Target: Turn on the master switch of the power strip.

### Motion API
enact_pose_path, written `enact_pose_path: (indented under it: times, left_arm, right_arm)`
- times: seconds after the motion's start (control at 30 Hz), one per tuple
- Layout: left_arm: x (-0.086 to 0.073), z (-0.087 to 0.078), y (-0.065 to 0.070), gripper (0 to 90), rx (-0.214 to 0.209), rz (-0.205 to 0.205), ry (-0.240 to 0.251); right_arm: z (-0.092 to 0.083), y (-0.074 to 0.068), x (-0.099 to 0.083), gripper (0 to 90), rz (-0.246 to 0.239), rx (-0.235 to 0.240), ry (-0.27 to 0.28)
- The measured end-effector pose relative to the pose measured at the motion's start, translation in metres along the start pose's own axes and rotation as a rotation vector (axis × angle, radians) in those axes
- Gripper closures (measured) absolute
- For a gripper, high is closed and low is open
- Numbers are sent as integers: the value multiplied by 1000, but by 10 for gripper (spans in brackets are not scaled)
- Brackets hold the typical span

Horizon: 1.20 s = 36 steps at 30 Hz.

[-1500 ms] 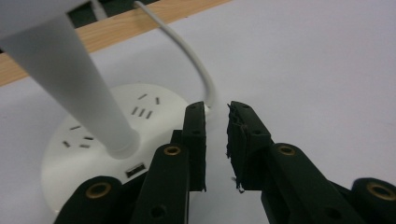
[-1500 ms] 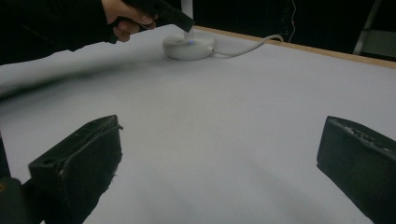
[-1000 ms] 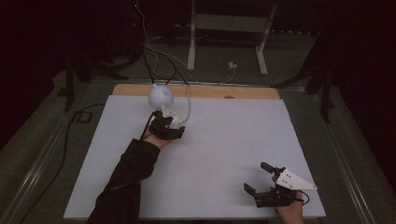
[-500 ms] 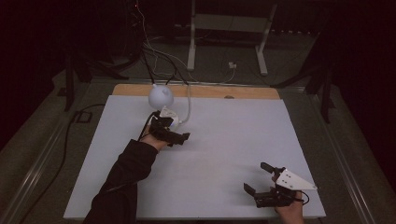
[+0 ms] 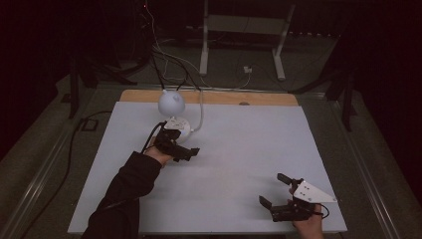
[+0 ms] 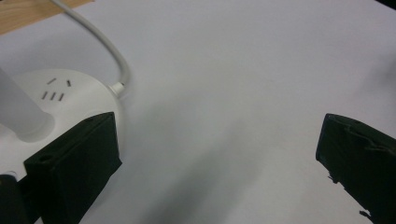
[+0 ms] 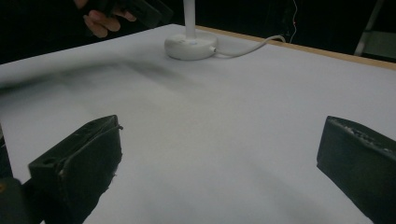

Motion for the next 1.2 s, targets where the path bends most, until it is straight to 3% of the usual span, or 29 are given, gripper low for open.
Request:
enact_pose_path:
  times: [0.23, 0.5, 1.2]
  left_arm:
    - [-6, -11, 9, 1, -32, 25, 3]
    - [-18, -25, 18, 2, -32, 29, 18]
    - [-67, -54, 42, 2, -45, 36, 16]
  right_arm:
    - [0, 0, 0, 0, -2, -2, 1]
    - [0, 1, 0, 0, 1, -2, 0]
    - [-1, -1, -1, 0, -3, -5, -5]
Point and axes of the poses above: each handheld gripper's, and its own axes: z roughly forward along the jaws, x roughly out of its top, y roughly to its right, the point moved 7 cm from there along z, roughly forward along the jaws, and after that the axes turned 13 degrees about z, right-handed, at the moved point
